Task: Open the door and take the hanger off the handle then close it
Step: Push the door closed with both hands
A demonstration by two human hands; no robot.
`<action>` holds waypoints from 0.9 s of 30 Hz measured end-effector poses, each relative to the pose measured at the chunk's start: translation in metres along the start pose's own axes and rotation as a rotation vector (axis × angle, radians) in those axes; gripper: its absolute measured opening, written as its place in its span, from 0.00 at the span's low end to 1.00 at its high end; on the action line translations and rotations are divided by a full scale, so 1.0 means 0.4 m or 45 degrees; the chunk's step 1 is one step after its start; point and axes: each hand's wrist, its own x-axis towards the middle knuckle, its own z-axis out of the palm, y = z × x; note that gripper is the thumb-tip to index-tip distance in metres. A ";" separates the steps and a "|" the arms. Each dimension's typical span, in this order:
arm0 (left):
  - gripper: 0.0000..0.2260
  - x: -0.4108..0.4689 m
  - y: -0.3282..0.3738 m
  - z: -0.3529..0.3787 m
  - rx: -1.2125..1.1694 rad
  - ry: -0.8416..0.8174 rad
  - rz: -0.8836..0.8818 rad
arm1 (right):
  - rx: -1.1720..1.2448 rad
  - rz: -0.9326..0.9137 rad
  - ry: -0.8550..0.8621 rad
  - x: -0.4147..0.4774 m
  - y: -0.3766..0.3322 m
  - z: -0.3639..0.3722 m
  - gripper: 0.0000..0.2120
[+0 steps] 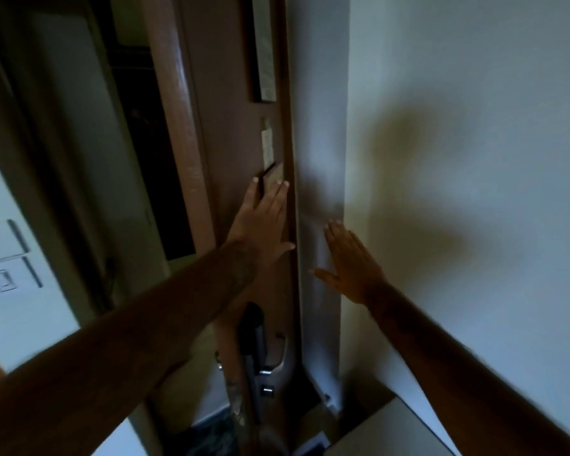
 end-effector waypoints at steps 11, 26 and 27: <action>0.46 -0.067 -0.092 0.121 0.261 -0.071 0.097 | 0.161 -0.302 -0.540 -0.018 -0.161 0.354 0.55; 0.45 -0.181 -0.463 0.468 0.440 0.028 -0.011 | 0.317 -0.401 -0.714 0.113 -0.530 0.667 0.52; 0.45 -0.185 -0.486 0.495 0.416 0.074 -0.045 | 0.330 -0.383 -0.713 0.128 -0.550 0.685 0.52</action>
